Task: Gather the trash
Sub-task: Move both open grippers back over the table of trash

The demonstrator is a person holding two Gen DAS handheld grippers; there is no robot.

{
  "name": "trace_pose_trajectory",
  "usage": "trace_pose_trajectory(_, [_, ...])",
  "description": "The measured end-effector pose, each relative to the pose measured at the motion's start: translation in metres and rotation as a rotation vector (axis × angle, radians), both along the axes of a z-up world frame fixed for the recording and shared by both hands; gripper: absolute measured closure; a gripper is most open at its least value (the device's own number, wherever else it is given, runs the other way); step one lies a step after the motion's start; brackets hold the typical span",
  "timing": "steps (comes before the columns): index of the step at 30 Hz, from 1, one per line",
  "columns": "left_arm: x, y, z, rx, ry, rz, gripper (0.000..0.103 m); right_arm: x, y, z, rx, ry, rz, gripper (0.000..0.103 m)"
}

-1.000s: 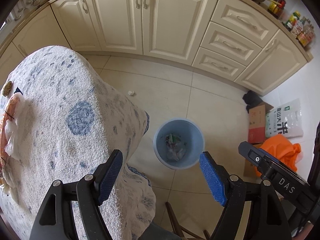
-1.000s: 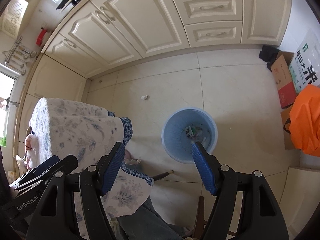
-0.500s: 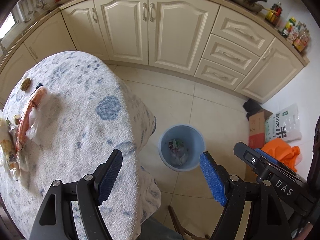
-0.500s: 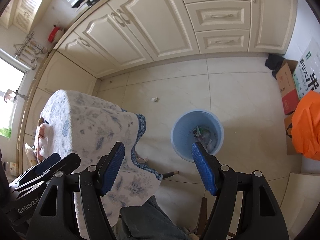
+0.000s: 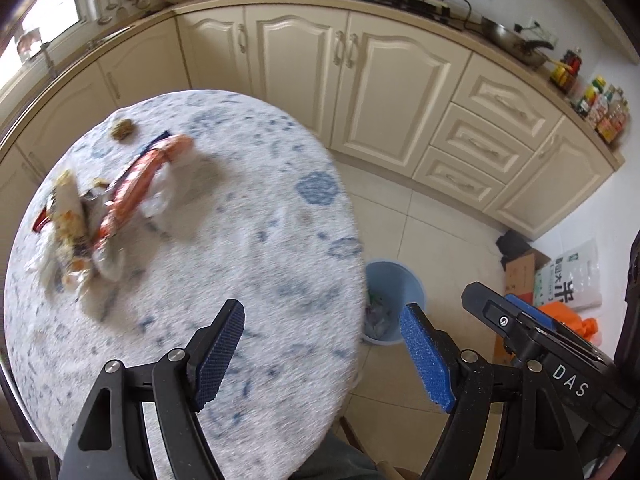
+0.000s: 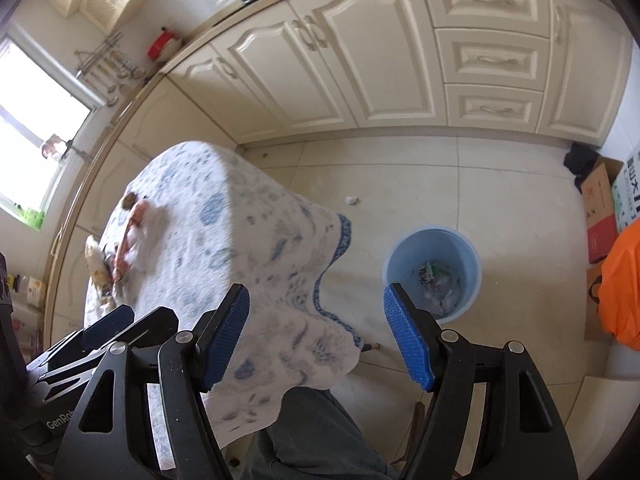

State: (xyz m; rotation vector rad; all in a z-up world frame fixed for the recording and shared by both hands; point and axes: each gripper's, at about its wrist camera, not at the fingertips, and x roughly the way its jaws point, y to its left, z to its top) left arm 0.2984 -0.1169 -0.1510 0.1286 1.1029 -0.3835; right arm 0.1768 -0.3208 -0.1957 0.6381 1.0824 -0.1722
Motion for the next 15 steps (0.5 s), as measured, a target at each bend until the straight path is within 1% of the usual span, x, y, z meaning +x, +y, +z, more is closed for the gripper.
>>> trace_pose_trajectory(5, [-0.015,0.048,0.012,-0.02,-0.021,0.073,0.025,0.005,0.037,0.008,0.005,-0.018,0.07,0.032])
trace_pose_trajectory(9, [-0.027,0.085,0.019,-0.036,-0.034,0.139,0.02,0.01,0.069,0.011,0.008,-0.028,0.12,0.032])
trace_pose_trajectory(15, [-0.038,0.139,0.021,-0.049,-0.033,0.222,0.02,0.019,0.119,0.01,0.013,-0.034,0.195,0.032])
